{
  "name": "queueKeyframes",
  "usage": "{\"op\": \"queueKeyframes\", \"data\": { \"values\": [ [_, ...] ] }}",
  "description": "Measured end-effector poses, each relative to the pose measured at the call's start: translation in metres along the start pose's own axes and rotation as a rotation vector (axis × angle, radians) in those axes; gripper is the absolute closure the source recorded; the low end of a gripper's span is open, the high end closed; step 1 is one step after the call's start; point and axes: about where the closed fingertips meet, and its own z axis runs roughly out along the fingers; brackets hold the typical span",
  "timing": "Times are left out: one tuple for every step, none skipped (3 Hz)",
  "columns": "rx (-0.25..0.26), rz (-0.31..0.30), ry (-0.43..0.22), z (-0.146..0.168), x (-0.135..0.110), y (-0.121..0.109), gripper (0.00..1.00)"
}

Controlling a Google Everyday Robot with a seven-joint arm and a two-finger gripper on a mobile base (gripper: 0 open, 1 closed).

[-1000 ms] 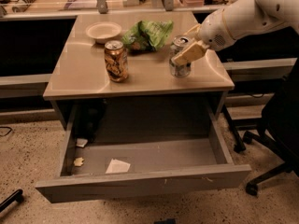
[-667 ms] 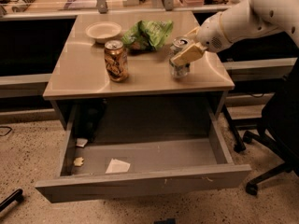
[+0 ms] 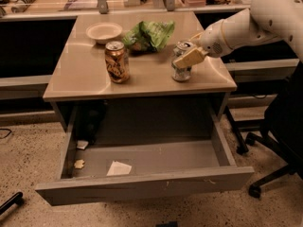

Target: Pick 7up can from top drawer and place on counter

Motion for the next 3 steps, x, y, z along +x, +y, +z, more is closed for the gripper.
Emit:
{"op": "queueKeyframes", "data": {
  "values": [
    [0.000,0.000,0.000,0.0000,0.0000,0.0000,0.81],
    [0.000,0.000,0.000,0.0001,0.0000,0.0000,0.58],
    [0.000,0.000,0.000,0.0001,0.0000,0.0000,0.34]
  ]
}}
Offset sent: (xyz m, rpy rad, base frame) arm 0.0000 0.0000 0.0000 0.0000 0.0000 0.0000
